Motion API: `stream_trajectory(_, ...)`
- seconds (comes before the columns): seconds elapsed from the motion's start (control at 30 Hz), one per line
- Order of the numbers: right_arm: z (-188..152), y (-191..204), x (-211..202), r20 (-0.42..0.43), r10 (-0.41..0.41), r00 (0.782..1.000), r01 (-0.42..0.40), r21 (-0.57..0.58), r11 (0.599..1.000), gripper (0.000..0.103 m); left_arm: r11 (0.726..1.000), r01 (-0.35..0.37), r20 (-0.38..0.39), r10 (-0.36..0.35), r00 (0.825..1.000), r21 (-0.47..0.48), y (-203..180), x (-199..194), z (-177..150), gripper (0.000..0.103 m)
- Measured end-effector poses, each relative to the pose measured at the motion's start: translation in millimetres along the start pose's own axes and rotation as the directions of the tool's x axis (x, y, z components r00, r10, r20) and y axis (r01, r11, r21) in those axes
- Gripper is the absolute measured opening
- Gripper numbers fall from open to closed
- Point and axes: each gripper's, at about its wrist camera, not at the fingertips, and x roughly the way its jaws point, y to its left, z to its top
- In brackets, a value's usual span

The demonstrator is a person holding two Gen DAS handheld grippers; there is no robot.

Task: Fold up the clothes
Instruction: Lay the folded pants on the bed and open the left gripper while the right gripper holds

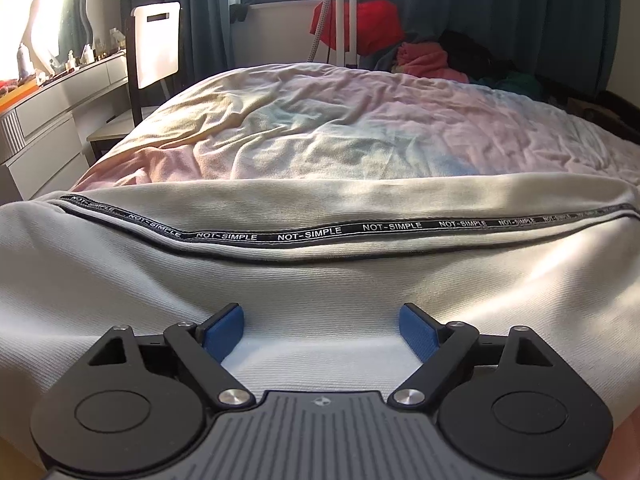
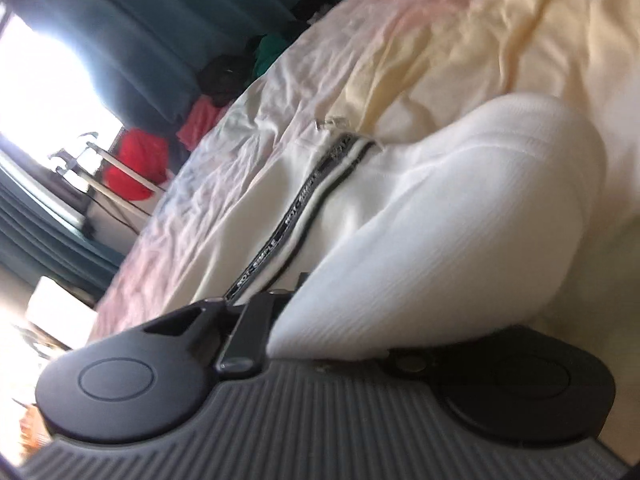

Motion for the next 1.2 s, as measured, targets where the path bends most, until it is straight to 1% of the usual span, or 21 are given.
stream_trajectory(0.07, 2, 11, -9, 0.046, -0.045, 0.998, 0.048, -0.074, 0.996, 0.013, 1.0, -0.001, -0.002, 0.001, 1.0, 0.003, 0, -1, 0, 0.086)
stream_trajectory(0.13, 1, 33, -20, 0.123, -0.062, 0.99, 0.082, -0.165, 0.983, 0.013, 1.0, -0.001, -0.006, 0.001, 1.0, 0.003, 1, -1, 1, 0.086)
stream_trajectory(0.23, -6, 72, -43, 0.257, -0.044, 0.966, 0.123, -0.3, 0.946, 0.012, 1.0, 0.009, -0.015, -0.009, 1.0, -0.006, 4, -3, 4, 0.086)
stream_trajectory(0.3, -18, 104, -62, 0.339, -0.01, 0.941, 0.153, -0.399, 0.904, 0.012, 1.0, 0.021, -0.023, -0.021, 1.0, -0.019, 6, -5, 7, 0.085)
stream_trajectory(0.4, -55, 159, -91, 0.428, 0.103, 0.898, 0.178, -0.567, 0.805, 0.013, 0.997, 0.045, -0.018, -0.047, 0.999, -0.06, 14, -12, 12, 0.085)
stream_trajectory(0.43, -73, 177, -101, 0.444, 0.154, 0.883, 0.18, -0.622, 0.762, 0.013, 0.995, 0.054, -0.004, -0.055, 0.998, -0.081, 18, -17, 14, 0.085)
stream_trajectory(0.5, -113, 209, -113, 0.435, 0.259, 0.862, 0.167, -0.728, 0.665, 0.013, 0.99, 0.071, 0.035, -0.067, 0.997, -0.119, 27, -29, 19, 0.085)
stream_trajectory(0.53, -136, 223, -117, 0.413, 0.304, 0.859, 0.158, -0.778, 0.608, 0.012, 0.988, 0.074, 0.058, -0.067, 0.996, -0.136, 32, -36, 22, 0.085)
stream_trajectory(0.57, -160, 234, -117, 0.377, 0.338, 0.862, 0.147, -0.825, 0.546, 0.012, 0.985, 0.078, 0.081, -0.066, 0.995, -0.155, 38, -43, 25, 0.085)
stream_trajectory(0.6, -187, 243, -116, 0.327, 0.363, 0.873, 0.127, -0.869, 0.478, 0.012, 0.98, 0.088, 0.102, -0.07, 0.992, -0.179, 44, -49, 27, 0.085)
stream_trajectory(0.67, -237, 250, -105, 0.193, 0.37, 0.909, 0.059, -0.937, 0.345, 0.012, 0.966, 0.115, 0.135, -0.085, 0.987, -0.234, 57, -59, 30, 0.085)
stream_trajectory(0.73, -283, 247, -88, 0.064, 0.32, 0.945, 0.0, -0.98, 0.197, 0.012, 0.948, 0.137, 0.142, -0.099, 0.985, -0.289, 68, -62, 31, 0.085)
stream_trajectory(0.77, -307, 245, -79, 0.003, 0.285, 0.958, -0.033, -0.992, 0.121, 0.012, 0.94, 0.145, 0.141, -0.105, 0.984, -0.308, 72, -63, 31, 0.085)
stream_trajectory(0.8, -326, 242, -73, -0.004, 0.264, 0.965, -0.017, -0.999, 0.051, 0.012, 0.934, 0.149, 0.14, -0.108, 0.984, -0.324, 75, -63, 31, 0.085)
stream_trajectory(0.83, -336, 238, -70, 0.023, 0.264, 0.964, 0.023, -1.0, 0.002, 0.012, 0.93, 0.151, 0.138, -0.11, 0.984, -0.336, 78, -63, 31, 0.085)
stream_trajectory(0.87, -333, 238, -69, 0.021, 0.263, 0.965, 0.019, -1.0, 0.011, 0.012, 0.925, 0.156, 0.138, -0.115, 0.984, -0.346, 79, -64, 31, 0.085)
stream_trajectory(0.9, -325, 239, -69, 0.01, 0.258, 0.966, 0.001, -0.999, 0.035, 0.012, 0.92, 0.167, 0.142, -0.124, 0.982, -0.356, 80, -64, 31, 0.085)
stream_trajectory(1.03, -312, 252, -87, 0.023, 0.295, 0.955, -0.007, -0.995, 0.101, 0.013, 0.899, 0.223, 0.172, -0.168, 0.971, -0.378, 83, -66, 32, 0.085)
stream_trajectory(1.1, -318, 259, -98, 0.001, 0.326, 0.945, -0.034, -0.994, 0.101, 0.013, 0.895, 0.241, 0.181, -0.184, 0.966, -0.375, 82, -66, 32, 0.085)
stream_trajectory(1.13, -323, 261, -100, -0.021, 0.325, 0.945, -0.054, -0.994, 0.091, 0.013, 0.896, 0.246, 0.181, -0.191, 0.965, -0.368, 81, -65, 32, 0.085)
stream_trajectory(1.2, -337, 268, -87, -0.063, 0.288, 0.956, -0.087, -0.993, 0.073, 0.013, 0.903, 0.248, 0.171, -0.198, 0.965, -0.351, 77, -61, 30, 0.085)
